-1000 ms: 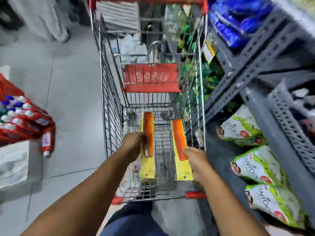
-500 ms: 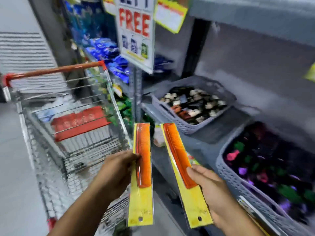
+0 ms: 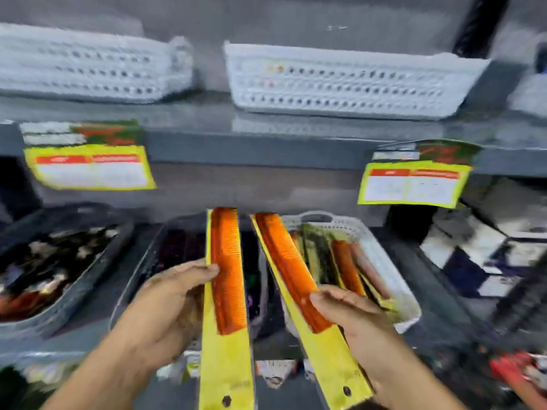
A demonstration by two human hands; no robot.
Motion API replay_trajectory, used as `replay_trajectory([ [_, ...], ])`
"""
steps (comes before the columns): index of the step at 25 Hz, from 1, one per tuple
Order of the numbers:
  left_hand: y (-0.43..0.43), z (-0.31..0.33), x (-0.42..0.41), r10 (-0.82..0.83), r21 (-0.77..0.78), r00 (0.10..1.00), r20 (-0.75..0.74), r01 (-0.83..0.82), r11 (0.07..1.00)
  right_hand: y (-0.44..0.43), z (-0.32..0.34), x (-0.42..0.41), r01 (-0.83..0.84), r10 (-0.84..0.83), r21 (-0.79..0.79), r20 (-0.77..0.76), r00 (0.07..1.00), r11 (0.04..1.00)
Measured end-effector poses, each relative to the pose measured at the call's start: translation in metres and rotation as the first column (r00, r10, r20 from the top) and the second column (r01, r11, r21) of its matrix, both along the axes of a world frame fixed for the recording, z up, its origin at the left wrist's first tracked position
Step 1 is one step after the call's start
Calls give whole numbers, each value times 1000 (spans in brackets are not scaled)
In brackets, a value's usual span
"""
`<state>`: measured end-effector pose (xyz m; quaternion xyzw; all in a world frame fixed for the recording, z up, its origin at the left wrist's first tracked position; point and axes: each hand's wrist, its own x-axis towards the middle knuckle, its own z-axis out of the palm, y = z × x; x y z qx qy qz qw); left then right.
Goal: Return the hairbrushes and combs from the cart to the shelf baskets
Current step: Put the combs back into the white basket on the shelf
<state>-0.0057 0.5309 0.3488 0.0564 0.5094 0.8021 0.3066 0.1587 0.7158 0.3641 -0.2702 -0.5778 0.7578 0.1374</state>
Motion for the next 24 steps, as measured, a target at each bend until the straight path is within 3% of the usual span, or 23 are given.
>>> replay_trajectory([
  [3,77,29,14,-158,-37,987,-15,157,987,40,2,13,92,-93,-26,-31,995,995],
  [7,142,22,-1,-236,-160,967,93,248,955,86,1,13,133,-134,-38,-20,991,990],
  [10,175,11,-12,-205,-177,972,118,224,958,110,-1,2,122,-122,-9,27,992,993],
  [14,196,-9,-24,-130,-289,988,87,150,945,126,-13,-20,123,-137,77,202,970,989],
  [16,201,-20,-29,-98,-354,995,36,104,929,129,-23,-31,130,-150,104,219,964,986],
  [19,208,-28,-34,-50,-502,982,-182,-49,863,132,-38,-48,93,-151,238,241,959,967],
  [22,213,-34,-32,-125,-650,921,-369,-160,743,137,-55,-64,84,-192,361,275,942,929],
  [24,216,-36,-28,-160,-698,903,-400,-186,692,140,-64,-71,85,-238,434,311,920,897],
])
